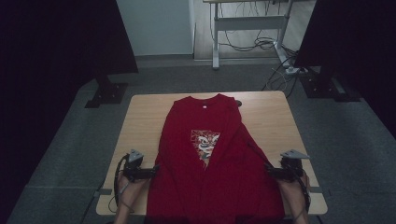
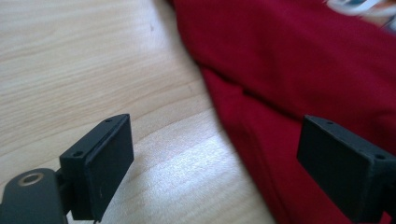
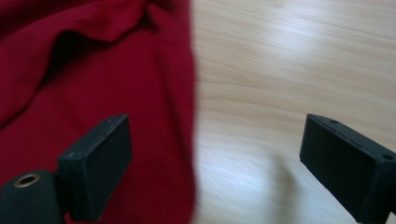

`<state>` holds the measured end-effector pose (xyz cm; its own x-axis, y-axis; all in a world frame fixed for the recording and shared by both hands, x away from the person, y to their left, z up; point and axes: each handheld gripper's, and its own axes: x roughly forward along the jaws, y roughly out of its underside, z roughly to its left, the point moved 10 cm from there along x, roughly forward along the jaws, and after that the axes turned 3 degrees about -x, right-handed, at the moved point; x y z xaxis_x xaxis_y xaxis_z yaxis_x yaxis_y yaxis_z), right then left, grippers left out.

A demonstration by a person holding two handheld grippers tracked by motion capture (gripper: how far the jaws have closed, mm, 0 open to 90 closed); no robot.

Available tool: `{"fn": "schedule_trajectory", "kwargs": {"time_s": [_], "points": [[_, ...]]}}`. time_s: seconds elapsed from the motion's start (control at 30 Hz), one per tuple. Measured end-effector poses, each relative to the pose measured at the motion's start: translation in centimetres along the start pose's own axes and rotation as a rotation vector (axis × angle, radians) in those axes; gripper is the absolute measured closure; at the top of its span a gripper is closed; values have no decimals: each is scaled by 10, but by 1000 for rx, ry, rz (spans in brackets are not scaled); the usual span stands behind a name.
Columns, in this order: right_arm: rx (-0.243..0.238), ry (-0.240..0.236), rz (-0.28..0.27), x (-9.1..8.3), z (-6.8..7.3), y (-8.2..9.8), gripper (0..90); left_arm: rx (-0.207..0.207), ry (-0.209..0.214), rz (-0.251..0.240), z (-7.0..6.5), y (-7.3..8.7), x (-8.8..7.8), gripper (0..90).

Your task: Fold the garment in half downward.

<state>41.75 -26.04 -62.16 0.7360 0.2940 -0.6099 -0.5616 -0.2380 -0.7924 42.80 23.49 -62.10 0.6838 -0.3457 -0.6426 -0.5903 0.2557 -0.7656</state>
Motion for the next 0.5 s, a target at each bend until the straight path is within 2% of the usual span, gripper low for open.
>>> {"fn": "schedule_trajectory", "kwargs": {"time_s": [0.07,0.1,0.13,0.17,0.23,0.27,0.33,0.37,0.4,0.5], "points": [[-17,-3,10,4,4,0,93,0,0,0,0,0,0,114],[-17,-3,10,4,4,0,93,8,-24,21,1,3,2,114],[-17,-3,10,4,4,0,93,8,-24,21,1,3,2,111],[-35,-10,56,11,8,6,93,8,-24,21,1,3,2,111],[-35,-10,56,11,8,6,104,-3,-29,18,1,5,-1,129],[-17,4,54,7,8,9,104,-3,-29,18,1,5,-1,129],[-17,4,54,7,8,9,113,-3,-29,18,1,5,-1,129],[-17,4,54,7,8,9,113,-19,-48,14,-3,14,-10,129],[-3,19,48,-7,14,20,148,-20,-49,15,-4,16,-12,137],[0,21,45,-11,16,22,164,-24,-52,14,-6,20,-17,137]]}}
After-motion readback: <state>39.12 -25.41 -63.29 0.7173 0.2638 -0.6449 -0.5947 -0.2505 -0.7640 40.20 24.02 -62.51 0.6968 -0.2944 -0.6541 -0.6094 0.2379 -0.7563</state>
